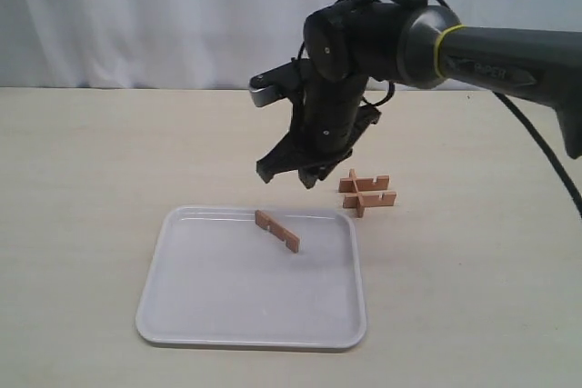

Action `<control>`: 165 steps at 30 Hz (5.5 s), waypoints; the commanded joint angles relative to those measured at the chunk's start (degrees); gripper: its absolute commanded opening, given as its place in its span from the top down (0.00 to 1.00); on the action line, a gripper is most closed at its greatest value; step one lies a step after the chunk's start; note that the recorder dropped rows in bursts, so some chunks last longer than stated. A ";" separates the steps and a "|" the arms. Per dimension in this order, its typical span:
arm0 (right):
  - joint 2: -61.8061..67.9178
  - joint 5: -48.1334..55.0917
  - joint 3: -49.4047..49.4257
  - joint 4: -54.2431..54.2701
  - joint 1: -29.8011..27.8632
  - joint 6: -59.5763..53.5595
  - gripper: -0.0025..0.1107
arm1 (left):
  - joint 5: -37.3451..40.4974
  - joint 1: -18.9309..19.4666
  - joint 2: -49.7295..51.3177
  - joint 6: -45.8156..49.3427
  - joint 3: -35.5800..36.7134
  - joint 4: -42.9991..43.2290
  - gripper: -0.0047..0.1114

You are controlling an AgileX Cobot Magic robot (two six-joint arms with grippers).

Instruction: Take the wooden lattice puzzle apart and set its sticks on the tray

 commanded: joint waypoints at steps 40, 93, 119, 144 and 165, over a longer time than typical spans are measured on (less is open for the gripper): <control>-1.81 4.47 5.93 6.94 -13.22 2.15 0.81 | -0.64 0.00 -0.19 -0.18 0.13 -0.04 0.96; 6.82 -6.60 7.40 9.16 -13.22 6.27 0.94 | -0.64 0.00 -0.19 -0.18 0.13 -0.04 0.96; 3.46 -3.50 7.06 9.63 -16.59 6.27 0.94 | -0.64 0.00 -0.19 -0.18 0.13 -0.04 0.96; -1.28 -0.50 6.94 9.23 -16.59 6.27 0.94 | -0.64 0.00 -0.19 -0.18 0.13 -0.04 0.96; -1.79 5.16 6.94 18.72 -16.59 -13.04 0.94 | -0.64 0.00 -0.19 -0.18 0.13 -0.04 0.96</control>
